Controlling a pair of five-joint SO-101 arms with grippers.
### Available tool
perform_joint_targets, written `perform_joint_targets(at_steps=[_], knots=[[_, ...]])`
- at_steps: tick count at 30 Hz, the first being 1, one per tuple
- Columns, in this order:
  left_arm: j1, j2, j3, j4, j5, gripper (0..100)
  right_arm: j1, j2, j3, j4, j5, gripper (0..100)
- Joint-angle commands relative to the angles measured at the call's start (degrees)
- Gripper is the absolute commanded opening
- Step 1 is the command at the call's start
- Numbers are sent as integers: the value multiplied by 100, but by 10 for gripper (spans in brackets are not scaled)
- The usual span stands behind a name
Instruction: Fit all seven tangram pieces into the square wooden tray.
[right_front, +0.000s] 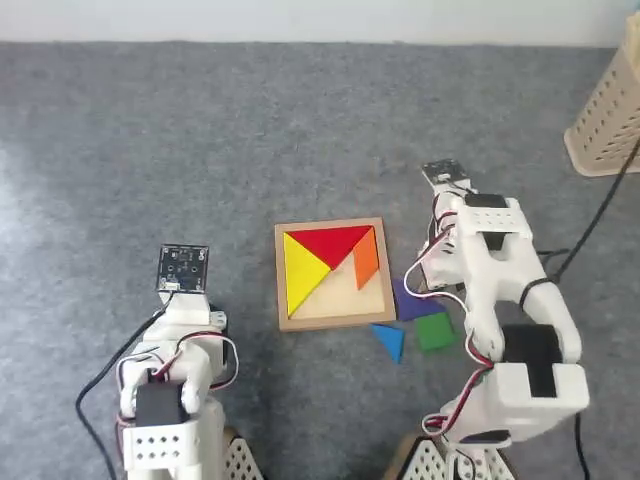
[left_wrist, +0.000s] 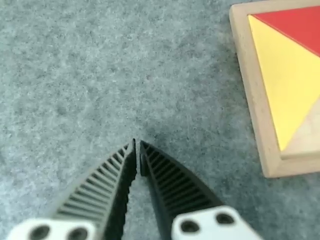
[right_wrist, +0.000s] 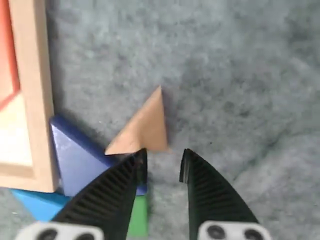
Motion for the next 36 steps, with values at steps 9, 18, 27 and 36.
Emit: perform_joint_targets(at_steps=[9,18,27,36], knots=[[-9,-97,-66,26,44,12,-382,-892,-18,-101,-826,127],[-9,-97,-66,26,44,12,-180,-163,-70,-426,-941,124],[-9,-97,-66,26,44,12,-207,251,-308,-426,-932,127],[-9,-97,-66,26,44,12,-769,734,-1011,207,-967,128]])
